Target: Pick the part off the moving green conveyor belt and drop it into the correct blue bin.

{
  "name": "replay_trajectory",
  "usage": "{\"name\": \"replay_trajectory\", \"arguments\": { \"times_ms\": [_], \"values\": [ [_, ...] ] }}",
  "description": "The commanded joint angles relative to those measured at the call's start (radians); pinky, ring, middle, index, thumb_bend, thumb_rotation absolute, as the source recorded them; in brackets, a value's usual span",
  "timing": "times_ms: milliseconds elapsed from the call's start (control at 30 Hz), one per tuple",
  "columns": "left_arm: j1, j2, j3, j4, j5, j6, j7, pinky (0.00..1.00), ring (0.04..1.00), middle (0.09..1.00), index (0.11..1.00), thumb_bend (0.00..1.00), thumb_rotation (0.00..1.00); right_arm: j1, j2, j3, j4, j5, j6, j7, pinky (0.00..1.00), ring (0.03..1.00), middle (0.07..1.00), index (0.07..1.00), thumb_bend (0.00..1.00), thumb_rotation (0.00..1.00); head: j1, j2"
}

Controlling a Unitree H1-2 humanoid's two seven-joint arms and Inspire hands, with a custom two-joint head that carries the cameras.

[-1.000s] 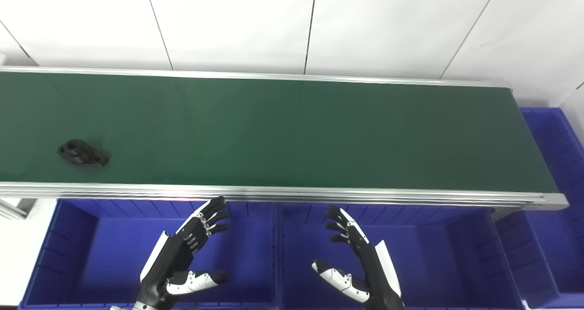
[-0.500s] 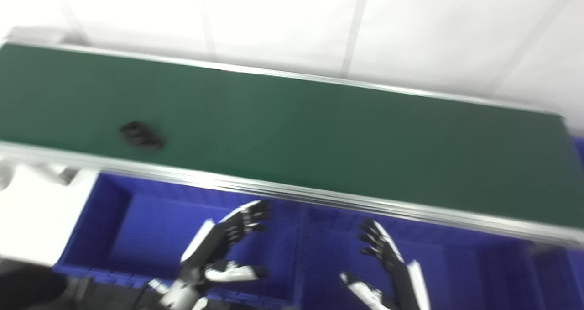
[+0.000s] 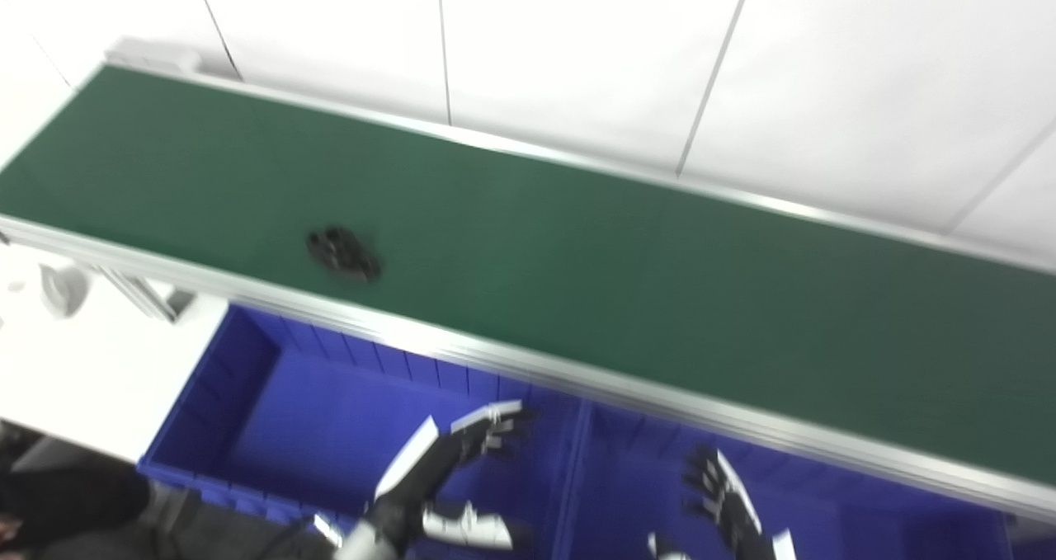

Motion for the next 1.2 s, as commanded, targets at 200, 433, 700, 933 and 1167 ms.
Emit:
{"name": "replay_trajectory", "arguments": {
  "times_ms": [200,433,700,933,1167],
  "values": [
    [-0.054,0.107,-0.157,0.013,0.027,-0.023,0.236,0.69,0.799,0.858,0.810,0.80,0.38,-0.025,-0.020,0.044,0.010,-0.018,-0.060,-0.079,0.68,0.805,0.852,0.894,0.53,0.50,-0.031,-0.048],
    [-0.095,0.169,-0.278,0.037,0.035,-0.023,0.383,0.69,0.795,0.850,0.800,0.80,0.36,-0.040,-0.042,0.081,0.025,-0.023,-0.060,-0.125,0.67,0.800,0.849,0.890,0.55,0.49,-0.045,-0.074],
    [-0.130,0.209,-0.360,0.044,0.043,-0.023,0.480,0.68,0.801,0.851,0.803,0.79,0.37,-0.059,-0.054,0.091,-0.026,-0.005,-0.060,-0.139,0.64,0.790,0.837,0.876,0.57,0.44,-0.061,-0.071],
    [-0.146,0.234,-0.393,0.052,0.027,-0.023,0.511,0.68,0.808,0.865,0.804,0.79,0.37,-0.119,-0.035,0.073,-0.148,-0.055,-0.057,-0.140,0.61,0.763,0.810,0.854,0.61,0.45,-0.142,-0.045],
    [-0.147,0.246,-0.394,0.037,0.005,-0.023,0.515,0.69,0.819,0.875,0.817,0.79,0.35,-0.200,0.015,0.010,-0.285,-0.151,0.055,-0.063,0.58,0.716,0.778,0.812,0.70,0.32,-0.251,0.003]
  ]
}}
